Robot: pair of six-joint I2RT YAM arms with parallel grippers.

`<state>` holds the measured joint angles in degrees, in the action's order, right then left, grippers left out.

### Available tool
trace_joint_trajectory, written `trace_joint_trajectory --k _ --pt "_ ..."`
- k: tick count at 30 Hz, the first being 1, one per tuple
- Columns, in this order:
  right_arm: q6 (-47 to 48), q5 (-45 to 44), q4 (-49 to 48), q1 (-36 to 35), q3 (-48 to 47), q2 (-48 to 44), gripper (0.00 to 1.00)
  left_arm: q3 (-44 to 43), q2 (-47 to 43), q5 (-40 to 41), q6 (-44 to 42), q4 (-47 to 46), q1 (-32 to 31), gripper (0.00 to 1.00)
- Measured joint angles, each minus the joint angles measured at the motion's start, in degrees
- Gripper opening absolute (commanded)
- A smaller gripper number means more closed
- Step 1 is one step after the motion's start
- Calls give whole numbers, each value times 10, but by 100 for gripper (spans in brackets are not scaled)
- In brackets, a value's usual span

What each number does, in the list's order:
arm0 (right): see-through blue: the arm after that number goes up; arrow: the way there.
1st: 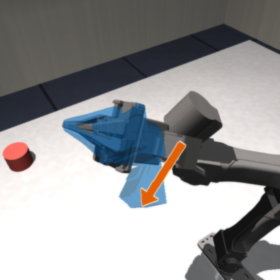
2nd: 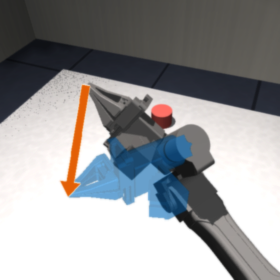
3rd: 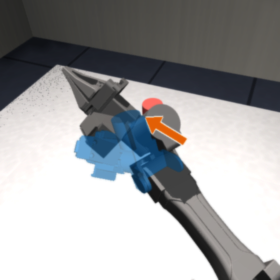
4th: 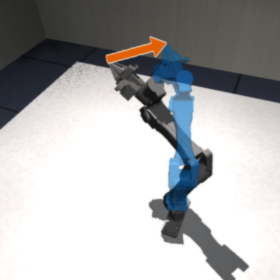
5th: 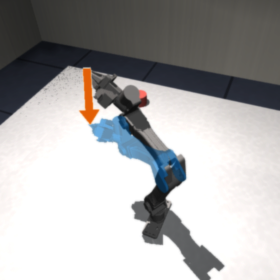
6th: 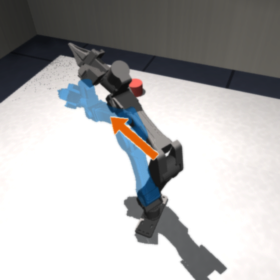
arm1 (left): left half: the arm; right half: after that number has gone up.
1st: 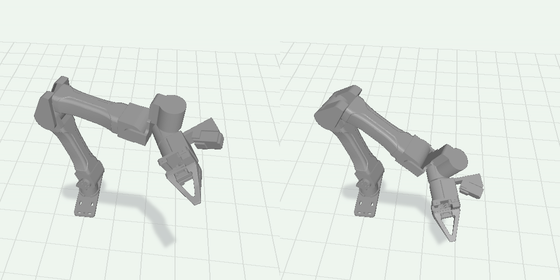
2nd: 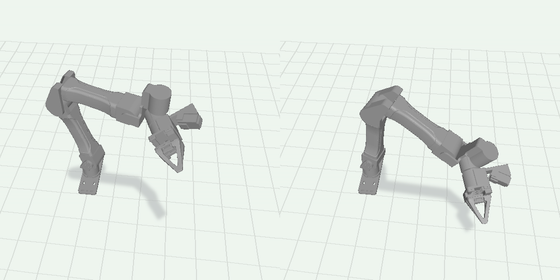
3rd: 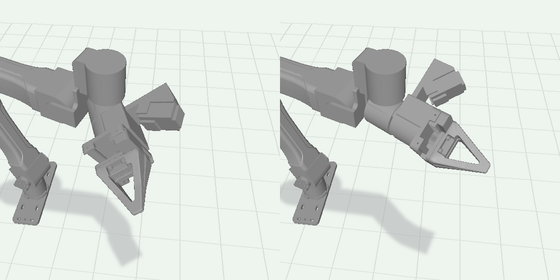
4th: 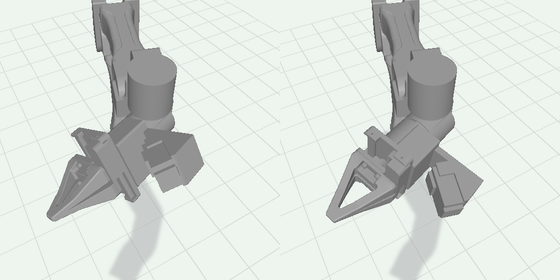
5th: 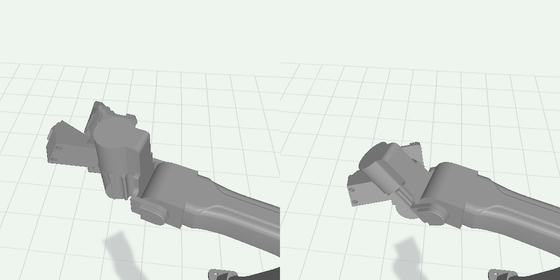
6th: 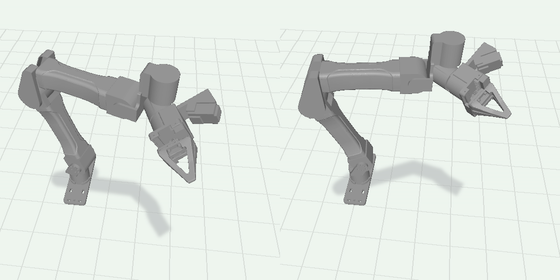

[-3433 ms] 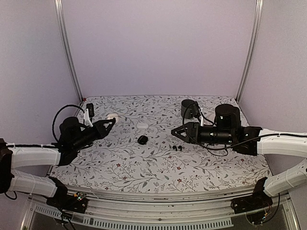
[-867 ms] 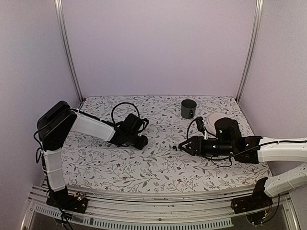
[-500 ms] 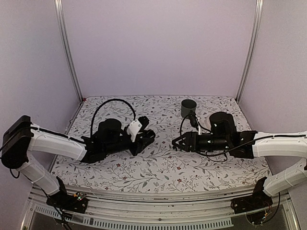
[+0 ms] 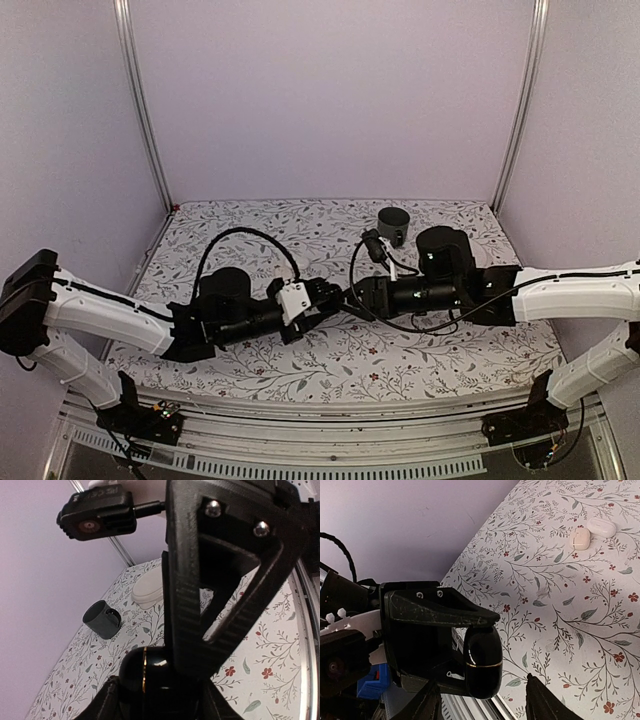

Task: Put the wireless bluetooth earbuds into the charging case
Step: Pass from the left arm to the right

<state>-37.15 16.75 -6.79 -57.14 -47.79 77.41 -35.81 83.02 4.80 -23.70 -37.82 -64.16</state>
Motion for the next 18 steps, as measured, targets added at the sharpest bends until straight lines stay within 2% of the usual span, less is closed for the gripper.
trace_joint_trajectory --k 7,11,18 --pt "19 -6 8 -9 -7 10 39 -11 -1 3 -22 12 -14 27" --pt "23 -7 13 -10 -7 11 32 -13 -1 2 -23 19 -16 28" --pt "17 -6 13 -13 -7 11 10 -13 -2 5 -22 29 -18 42"
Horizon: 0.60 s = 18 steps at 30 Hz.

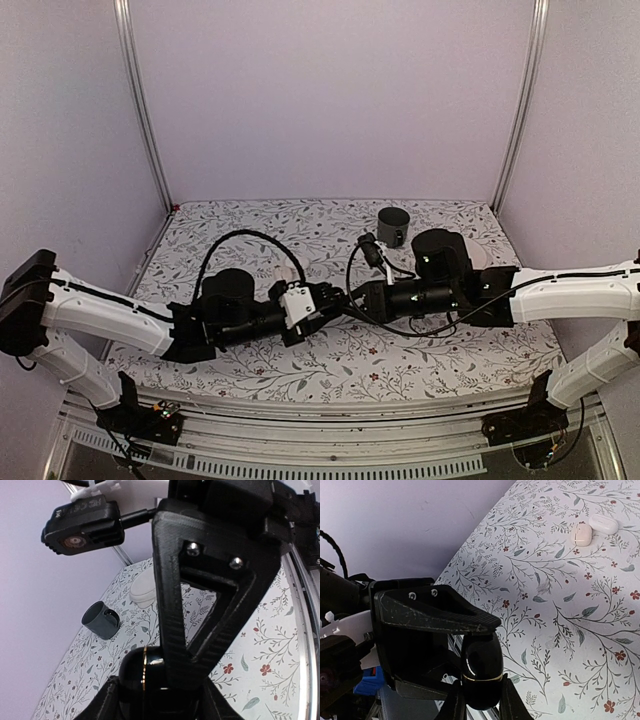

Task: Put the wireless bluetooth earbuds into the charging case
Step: Pass from the left arm to the right, then pass from the right arm to the left

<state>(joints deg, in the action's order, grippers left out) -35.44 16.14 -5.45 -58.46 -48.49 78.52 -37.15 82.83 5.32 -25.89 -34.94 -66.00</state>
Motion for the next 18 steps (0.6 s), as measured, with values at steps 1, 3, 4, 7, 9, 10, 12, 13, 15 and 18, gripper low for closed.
trace_joint_trajectory --k 1,3,4,7,9,10,12,13,15,18 --pt "-3 0 -1 0 0 0 7 0 -1 2 0 1 0 46" --pt "-2 1 -4 0 0 0 5 0 -3 3 1 2 0 57" --pt "-3 1 -7 0 0 0 5 0 -5 3 5 2 0 62" --pt "-3 0 -10 0 0 0 4 0 -11 7 12 -3 -2 75" --pt "-3 -2 -14 0 1 0 4 0 -17 12 20 -7 -2 79" --pt "-3 -3 -19 0 3 -2 4 1 -20 14 25 -12 -2 80" --pt "-3 -7 -29 0 10 -7 4 7 -28 15 37 -21 -1 81" --pt "-3 -9 -32 0 14 -11 4 12 -34 14 45 -24 1 81" --pt "-5 -13 -42 0 26 -23 4 26 -47 10 63 -33 6 81" --pt "-6 -21 -64 0 44 -45 4 61 -75 -5 99 -50 21 80"
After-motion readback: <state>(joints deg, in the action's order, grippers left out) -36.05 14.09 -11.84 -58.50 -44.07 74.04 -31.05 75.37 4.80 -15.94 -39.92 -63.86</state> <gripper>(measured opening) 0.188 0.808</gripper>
